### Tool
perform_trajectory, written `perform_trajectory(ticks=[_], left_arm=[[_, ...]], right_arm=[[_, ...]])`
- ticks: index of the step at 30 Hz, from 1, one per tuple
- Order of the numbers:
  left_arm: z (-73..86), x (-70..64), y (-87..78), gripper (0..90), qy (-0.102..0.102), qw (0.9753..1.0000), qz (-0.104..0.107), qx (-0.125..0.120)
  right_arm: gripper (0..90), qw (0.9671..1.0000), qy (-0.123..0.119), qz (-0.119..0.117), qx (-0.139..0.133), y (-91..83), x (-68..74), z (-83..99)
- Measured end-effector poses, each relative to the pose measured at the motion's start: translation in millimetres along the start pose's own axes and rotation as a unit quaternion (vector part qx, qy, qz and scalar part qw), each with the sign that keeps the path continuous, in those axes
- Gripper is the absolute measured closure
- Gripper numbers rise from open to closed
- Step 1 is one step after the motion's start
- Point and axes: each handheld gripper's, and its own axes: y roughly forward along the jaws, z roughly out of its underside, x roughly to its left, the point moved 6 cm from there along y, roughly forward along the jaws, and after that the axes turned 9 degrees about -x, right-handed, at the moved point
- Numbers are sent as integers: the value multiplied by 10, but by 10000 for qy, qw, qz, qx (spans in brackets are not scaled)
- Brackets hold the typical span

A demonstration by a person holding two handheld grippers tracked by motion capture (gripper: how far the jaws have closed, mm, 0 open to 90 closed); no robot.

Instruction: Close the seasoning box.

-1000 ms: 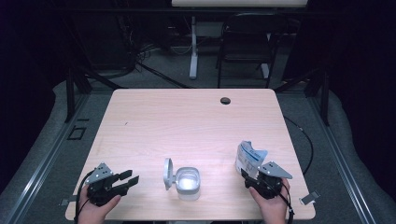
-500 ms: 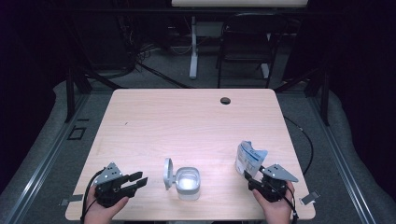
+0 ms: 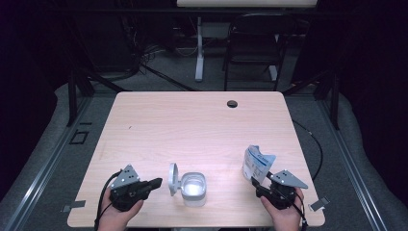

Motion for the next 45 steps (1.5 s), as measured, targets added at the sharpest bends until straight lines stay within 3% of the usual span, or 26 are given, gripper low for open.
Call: perform_trajectory(ticks=[19,31,39,45], left_arm=[[-192,-145,227,900,44,9999,105,-8],[-240,-307,438,900,51,9991,423,62],[-260,-348,455,900,107,9990,421,79],[-294,-329,377,900,138,9992,372,8]], right_arm=[[422,10000,69,-3,23,-7,-25,15],[422,10000,93,29,16,-12,-39,18],[422,10000,93,20,10,-13,-38,16],[422,10000,93,7,10,-11,-37,17]])
